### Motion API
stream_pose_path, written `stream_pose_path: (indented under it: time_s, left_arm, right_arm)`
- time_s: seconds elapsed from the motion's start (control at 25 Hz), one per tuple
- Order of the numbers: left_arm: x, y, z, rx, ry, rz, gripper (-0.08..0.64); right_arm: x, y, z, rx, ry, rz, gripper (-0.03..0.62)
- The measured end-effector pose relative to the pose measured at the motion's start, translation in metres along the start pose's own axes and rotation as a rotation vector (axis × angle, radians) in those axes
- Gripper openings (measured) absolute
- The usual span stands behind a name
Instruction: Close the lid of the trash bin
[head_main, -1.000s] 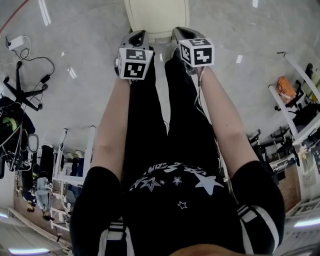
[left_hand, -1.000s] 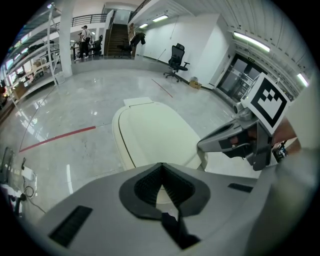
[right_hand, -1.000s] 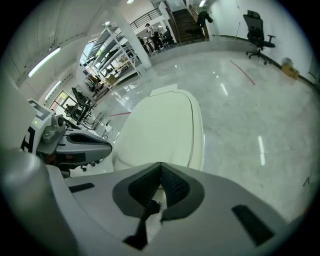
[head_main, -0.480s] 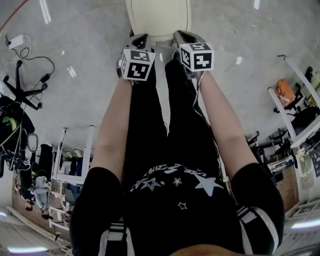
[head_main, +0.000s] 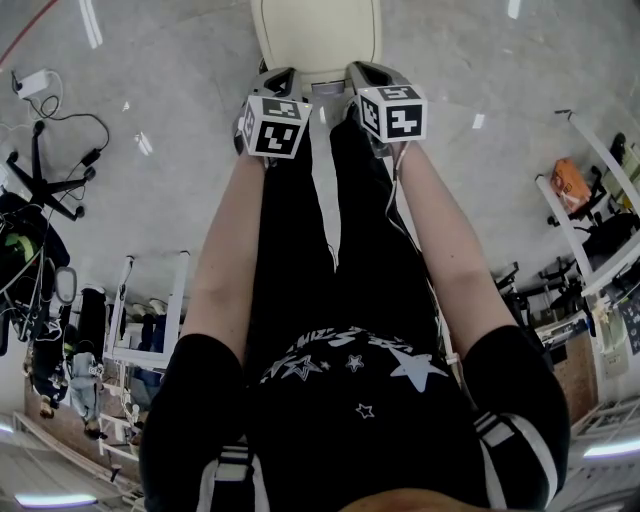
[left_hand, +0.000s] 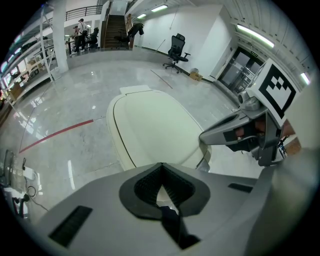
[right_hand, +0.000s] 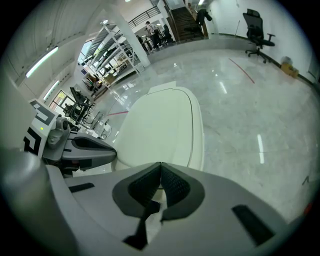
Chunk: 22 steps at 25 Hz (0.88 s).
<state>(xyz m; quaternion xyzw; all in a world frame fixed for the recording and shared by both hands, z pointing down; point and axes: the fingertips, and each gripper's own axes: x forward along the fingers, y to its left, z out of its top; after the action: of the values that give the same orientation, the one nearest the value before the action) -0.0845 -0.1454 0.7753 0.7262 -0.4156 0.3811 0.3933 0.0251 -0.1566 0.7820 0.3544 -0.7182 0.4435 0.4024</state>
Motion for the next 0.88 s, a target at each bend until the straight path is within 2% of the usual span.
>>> stream_pose_path:
  time_s: [0.44, 0.64, 0.88]
  left_arm:
    - [-0.001, -0.002, 0.003, 0.015, -0.002, 0.004, 0.011]
    - [-0.019, 0.000, 0.019, 0.036, -0.040, 0.009, 0.011]
    - [-0.053, -0.009, 0.050, 0.059, -0.113, 0.017, 0.011]
  right_arm:
    - [-0.002, -0.003, 0.001, 0.003, -0.009, -0.024, 0.006]
    - [-0.013, 0.000, 0.012, 0.027, -0.037, -0.042, 0.006]
    - [-0.048, 0.011, 0.035, 0.009, -0.111, -0.021, 0.006]
